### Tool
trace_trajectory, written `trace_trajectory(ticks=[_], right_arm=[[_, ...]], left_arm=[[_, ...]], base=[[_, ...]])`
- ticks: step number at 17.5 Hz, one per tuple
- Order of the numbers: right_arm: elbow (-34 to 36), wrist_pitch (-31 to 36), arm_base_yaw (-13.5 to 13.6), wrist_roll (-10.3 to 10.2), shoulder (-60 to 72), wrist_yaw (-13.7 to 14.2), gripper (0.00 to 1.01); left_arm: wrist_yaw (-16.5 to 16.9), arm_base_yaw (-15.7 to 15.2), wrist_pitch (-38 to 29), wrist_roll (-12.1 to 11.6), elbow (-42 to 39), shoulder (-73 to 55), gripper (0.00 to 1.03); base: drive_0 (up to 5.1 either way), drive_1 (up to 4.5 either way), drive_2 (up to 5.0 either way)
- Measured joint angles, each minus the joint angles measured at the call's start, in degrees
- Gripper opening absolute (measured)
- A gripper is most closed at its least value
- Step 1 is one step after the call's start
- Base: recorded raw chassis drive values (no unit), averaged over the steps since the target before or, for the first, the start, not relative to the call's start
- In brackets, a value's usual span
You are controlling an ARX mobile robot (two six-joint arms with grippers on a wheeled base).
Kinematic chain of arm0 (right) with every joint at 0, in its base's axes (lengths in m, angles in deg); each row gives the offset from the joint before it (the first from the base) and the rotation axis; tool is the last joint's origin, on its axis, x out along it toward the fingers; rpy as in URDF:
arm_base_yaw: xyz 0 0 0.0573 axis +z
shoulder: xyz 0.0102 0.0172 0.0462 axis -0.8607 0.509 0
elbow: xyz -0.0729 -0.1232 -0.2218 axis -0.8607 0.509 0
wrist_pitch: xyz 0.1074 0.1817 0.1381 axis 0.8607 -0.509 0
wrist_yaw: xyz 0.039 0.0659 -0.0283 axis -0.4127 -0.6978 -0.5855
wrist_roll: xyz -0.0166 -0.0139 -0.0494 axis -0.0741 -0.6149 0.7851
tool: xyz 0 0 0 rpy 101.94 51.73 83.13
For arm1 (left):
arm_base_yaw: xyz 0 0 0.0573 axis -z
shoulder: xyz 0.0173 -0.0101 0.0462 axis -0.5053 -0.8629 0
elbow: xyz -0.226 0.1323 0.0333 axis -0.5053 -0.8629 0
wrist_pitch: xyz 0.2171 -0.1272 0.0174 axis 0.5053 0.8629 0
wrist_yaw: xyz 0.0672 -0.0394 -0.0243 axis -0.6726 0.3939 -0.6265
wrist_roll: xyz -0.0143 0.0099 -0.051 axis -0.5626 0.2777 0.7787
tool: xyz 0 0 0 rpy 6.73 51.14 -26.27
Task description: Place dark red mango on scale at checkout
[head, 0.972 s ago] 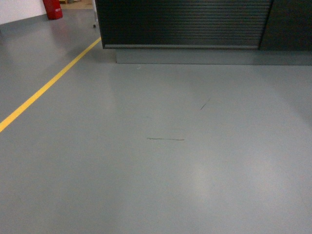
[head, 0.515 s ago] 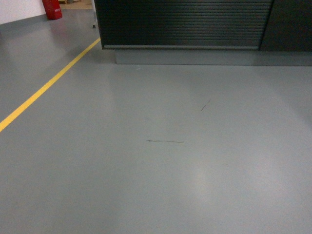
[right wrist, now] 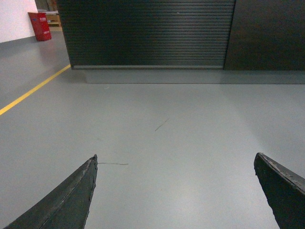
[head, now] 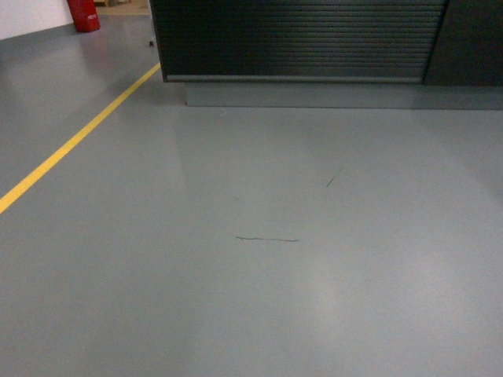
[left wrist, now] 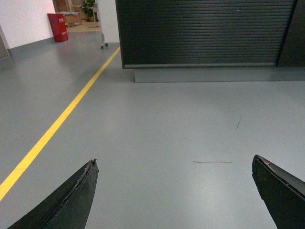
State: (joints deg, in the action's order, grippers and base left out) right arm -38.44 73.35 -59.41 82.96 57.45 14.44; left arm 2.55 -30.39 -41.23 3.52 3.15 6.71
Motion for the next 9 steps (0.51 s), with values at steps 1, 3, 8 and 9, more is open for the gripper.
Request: trace_trajectory(ticks=[1, 3, 8, 9], right_arm=[[0.0, 0.04, 0.0, 0.0, 0.0, 0.0, 0.98], [0.0, 0.02, 0.0, 0.0, 0.0, 0.0, 0.98], [0.0, 0.04, 0.0, 0.0, 0.0, 0.0, 0.98], [0.0, 0.04, 0.0, 0.0, 0.0, 0.0, 0.98]], left_arm=[[0.0, 0.0, 0.0, 0.0, 0.0, 0.02, 0.98], [0.02, 0.0, 0.0, 0.0, 0.0, 0.02, 0.98], [0.0, 0.0, -0.02, 0.0, 0.0, 0.0, 0.98], [0.0, 0.0, 0.02, 0.0, 0.0, 0.0, 0.98]], base=[[0.0, 2.46, -2.5], [0.0, 2.5, -2.4], [-0.1, 2.32, -2.6], [0.0, 2.45, -2.5]])
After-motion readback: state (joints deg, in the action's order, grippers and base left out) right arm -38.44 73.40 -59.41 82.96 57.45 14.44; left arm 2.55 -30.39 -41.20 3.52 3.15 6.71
